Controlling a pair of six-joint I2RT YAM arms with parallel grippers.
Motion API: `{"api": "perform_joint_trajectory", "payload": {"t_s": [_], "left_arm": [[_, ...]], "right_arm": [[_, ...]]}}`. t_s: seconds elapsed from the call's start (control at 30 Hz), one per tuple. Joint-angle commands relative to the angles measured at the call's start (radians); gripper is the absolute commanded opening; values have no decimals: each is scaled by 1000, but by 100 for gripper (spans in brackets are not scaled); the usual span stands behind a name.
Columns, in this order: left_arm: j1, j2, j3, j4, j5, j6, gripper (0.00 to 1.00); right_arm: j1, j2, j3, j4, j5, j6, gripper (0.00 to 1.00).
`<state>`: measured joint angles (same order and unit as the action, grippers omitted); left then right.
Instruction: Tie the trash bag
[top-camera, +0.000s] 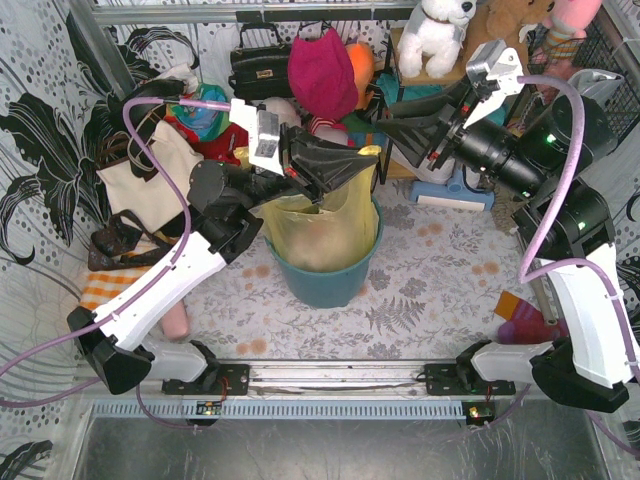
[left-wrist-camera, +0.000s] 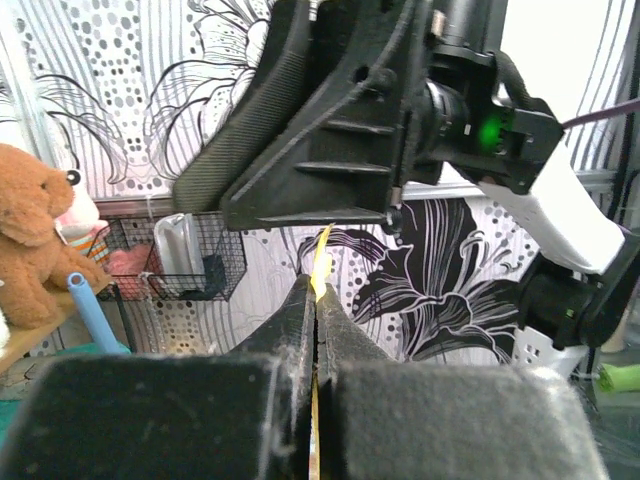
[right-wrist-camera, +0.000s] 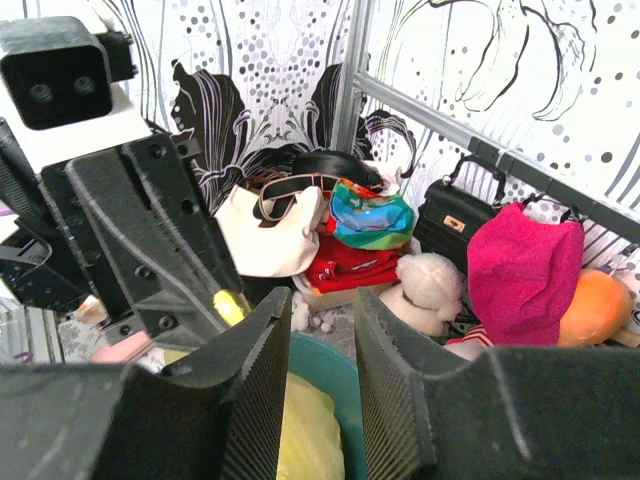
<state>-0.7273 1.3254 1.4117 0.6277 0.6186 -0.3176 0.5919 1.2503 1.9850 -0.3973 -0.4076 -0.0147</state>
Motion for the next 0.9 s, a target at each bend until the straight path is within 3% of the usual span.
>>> {"api": "perform_joint_trajectory", "payload": {"t_s": [0.0,0.43,0.87], "left_arm": [[-9,-37,-25,-5,69,6,0],[-54,-96,-60,-208,108,120,1],[-79,-121,-100,-219,132,112,0]], "right_arm": [[2,33,38,62,-30,37,38],[2,184,136,65,-216,87,49],[47,435,355,125,-510,124,61]]}}
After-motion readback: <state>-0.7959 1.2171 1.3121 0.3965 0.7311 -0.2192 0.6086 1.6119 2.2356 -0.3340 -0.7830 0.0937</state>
